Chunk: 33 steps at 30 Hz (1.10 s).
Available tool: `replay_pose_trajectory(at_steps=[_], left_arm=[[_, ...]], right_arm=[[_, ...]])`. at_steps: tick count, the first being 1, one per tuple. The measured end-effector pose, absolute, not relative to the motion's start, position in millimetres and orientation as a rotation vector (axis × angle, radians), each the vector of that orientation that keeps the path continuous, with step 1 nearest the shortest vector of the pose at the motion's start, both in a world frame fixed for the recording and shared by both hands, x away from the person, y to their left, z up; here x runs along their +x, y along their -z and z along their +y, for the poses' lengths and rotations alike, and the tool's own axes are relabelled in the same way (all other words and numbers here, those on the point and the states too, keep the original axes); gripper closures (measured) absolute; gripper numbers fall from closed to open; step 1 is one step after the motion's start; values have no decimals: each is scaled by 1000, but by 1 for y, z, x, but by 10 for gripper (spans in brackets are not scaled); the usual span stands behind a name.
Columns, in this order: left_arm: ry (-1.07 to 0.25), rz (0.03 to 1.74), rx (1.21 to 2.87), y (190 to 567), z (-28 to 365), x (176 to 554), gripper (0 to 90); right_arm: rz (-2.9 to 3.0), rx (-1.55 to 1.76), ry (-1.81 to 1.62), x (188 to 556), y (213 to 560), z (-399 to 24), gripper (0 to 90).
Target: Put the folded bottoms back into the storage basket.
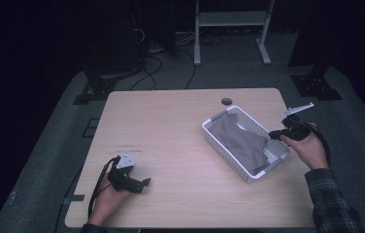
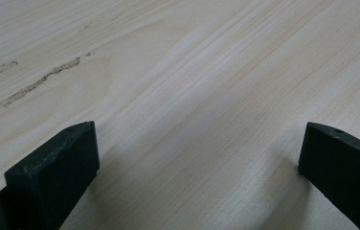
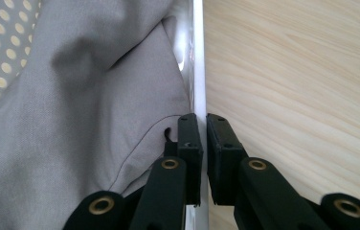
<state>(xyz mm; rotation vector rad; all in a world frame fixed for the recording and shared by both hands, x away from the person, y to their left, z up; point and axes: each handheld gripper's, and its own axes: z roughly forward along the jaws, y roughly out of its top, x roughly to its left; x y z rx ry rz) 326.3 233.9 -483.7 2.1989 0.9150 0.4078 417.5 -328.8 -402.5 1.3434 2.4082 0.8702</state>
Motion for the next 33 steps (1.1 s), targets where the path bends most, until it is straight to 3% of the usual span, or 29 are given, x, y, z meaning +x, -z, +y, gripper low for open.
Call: replay_pose_trajectory(at_steps=[17,21,25,33], left_arm=[[-405,916,2202,483,234,326,0],[-405,911,2203,483,234,326,0],[-404,912,2200,484,234,326,0],[-405,911,2203,484,234,326,0]], right_arm=[[2479,1234,-929,416,403,-270,830],[2445,1220,-1000,413,396,-274,824],[2384,1237,-1027,404,385,-293,897],[2462,1258,-971,395,401,-310,898]])
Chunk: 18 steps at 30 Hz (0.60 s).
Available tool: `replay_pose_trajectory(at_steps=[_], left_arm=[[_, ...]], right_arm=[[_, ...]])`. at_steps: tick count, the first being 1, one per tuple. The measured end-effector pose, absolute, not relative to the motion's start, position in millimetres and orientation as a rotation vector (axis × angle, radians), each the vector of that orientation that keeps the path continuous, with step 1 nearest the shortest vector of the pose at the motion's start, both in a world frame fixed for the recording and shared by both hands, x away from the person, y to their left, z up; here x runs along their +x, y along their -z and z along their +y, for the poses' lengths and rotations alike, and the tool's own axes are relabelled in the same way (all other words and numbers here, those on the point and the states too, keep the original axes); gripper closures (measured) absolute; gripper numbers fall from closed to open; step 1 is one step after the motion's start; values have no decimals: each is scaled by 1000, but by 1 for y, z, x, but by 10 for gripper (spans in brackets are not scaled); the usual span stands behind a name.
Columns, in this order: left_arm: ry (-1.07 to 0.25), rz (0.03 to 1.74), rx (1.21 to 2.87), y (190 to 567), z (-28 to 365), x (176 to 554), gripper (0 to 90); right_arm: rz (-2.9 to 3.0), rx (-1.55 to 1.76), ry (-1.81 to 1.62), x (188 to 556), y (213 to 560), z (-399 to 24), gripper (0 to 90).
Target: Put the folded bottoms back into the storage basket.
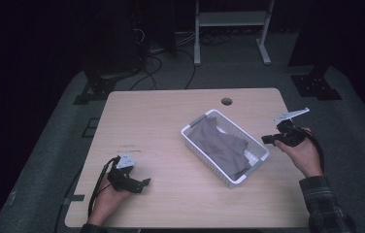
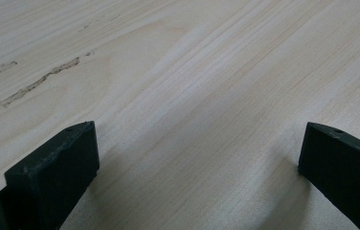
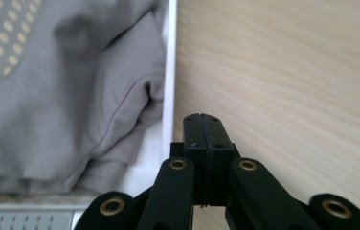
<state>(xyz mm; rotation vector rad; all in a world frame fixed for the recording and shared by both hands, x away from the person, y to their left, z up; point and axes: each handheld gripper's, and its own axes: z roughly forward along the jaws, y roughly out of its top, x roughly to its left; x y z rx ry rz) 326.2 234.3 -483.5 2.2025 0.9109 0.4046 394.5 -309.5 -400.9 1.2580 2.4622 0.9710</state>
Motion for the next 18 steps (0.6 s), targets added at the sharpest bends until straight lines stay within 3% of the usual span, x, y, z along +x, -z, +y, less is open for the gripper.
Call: replay_pose_trajectory(at_steps=[18], left_arm=[[-404,908,2202,484,234,326,0]], right_arm=[[2577,1061,-1019,358,408,-274,897]])
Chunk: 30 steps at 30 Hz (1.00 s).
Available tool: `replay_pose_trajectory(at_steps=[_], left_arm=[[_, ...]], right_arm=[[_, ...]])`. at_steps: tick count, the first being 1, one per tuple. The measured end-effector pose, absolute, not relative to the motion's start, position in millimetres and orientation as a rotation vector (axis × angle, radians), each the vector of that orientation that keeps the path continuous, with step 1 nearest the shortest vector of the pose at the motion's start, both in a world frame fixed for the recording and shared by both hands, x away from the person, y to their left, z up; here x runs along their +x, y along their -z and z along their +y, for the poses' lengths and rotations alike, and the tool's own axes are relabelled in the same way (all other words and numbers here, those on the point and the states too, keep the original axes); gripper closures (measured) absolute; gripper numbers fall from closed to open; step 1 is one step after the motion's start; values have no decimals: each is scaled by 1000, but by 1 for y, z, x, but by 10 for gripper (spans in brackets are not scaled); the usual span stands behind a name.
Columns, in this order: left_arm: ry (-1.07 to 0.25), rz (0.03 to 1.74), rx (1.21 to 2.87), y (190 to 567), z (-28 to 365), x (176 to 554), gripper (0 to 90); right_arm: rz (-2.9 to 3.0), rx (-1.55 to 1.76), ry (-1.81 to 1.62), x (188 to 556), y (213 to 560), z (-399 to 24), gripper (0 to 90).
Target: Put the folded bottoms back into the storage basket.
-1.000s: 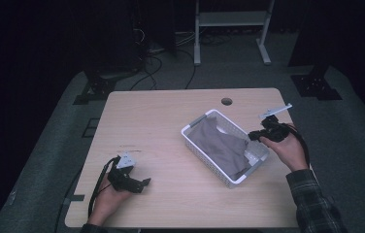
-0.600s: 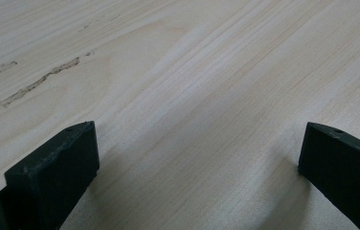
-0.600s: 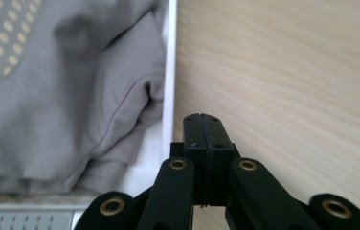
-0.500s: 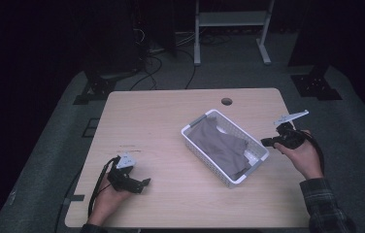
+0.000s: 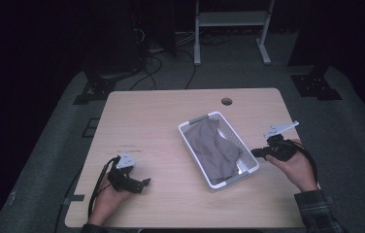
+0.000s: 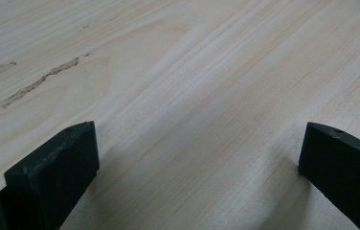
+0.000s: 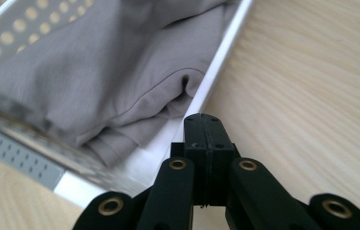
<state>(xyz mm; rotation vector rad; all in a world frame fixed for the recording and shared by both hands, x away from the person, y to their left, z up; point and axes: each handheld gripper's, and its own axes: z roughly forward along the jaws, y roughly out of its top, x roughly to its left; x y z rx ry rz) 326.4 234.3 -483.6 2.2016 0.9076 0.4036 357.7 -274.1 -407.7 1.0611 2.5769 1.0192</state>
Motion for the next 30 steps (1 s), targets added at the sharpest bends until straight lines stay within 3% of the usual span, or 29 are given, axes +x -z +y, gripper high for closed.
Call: replay_pose_trajectory(at_steps=[30], left_arm=[[-404,907,2201,484,234,327,0]], right_arm=[[2739,783,-1102,319,406,-213,896]])
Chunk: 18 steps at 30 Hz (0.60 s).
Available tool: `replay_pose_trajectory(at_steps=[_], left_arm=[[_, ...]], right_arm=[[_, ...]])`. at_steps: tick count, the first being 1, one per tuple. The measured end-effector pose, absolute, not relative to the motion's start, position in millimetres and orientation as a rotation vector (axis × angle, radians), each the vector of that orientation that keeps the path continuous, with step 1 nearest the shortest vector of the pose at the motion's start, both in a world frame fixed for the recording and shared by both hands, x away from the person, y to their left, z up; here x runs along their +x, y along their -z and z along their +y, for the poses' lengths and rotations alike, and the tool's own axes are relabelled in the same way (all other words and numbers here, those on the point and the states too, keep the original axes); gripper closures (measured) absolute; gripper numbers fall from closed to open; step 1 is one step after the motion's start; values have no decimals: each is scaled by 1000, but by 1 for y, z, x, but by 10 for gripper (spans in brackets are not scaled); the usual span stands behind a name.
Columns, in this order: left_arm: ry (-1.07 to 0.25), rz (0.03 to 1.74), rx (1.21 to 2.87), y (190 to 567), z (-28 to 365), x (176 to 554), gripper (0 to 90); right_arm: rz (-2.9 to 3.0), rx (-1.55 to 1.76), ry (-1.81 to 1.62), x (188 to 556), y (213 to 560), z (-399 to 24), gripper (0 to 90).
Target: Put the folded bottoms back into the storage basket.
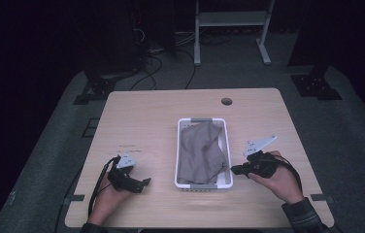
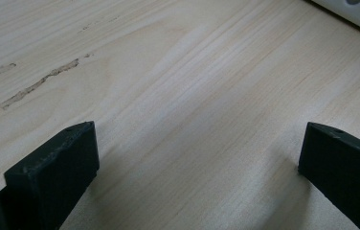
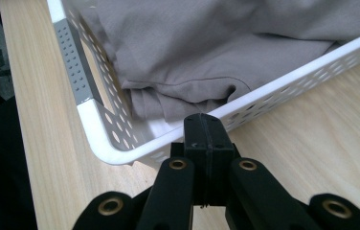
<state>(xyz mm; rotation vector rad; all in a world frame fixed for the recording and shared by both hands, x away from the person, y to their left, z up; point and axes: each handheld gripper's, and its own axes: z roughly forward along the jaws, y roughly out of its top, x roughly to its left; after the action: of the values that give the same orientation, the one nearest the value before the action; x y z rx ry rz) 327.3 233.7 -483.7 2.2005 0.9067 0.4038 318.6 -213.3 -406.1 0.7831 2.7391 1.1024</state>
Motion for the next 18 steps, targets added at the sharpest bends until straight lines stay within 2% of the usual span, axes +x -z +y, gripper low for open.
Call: replay_pose_trajectory(at_steps=[2,3,4,5,6,7,8,9,13,16,18], left_arm=[[-404,906,2201,484,234,327,0],[-404,906,2201,484,234,327,0],[-404,907,2201,484,234,327,0],[-404,907,2201,484,234,327,0],[-404,906,2201,484,234,327,0],[-404,906,2201,484,234,327,0],[-404,907,2201,484,234,327,0],[-404,907,2201,484,234,327,0],[-404,907,2201,484,234,327,0],[-404,908,2202,484,234,327,0],[-404,907,2203,484,234,327,0]], right_arm=[[2731,778,-1097,319,406,-213,895],[2722,784,-1099,319,407,-213,875],[2692,799,-1104,320,408,-216,814],[2692,799,-1104,320,408,-216,814],[2649,828,-1106,322,410,-219,715],[2623,840,-1111,323,412,-221,715],[2602,845,-1109,324,413,-223,605],[2578,851,-1109,325,415,-225,549],[2486,896,-1136,328,421,-235,376],[2421,947,-1145,329,425,-245,307],[2401,966,-1149,329,426,-248,294]])
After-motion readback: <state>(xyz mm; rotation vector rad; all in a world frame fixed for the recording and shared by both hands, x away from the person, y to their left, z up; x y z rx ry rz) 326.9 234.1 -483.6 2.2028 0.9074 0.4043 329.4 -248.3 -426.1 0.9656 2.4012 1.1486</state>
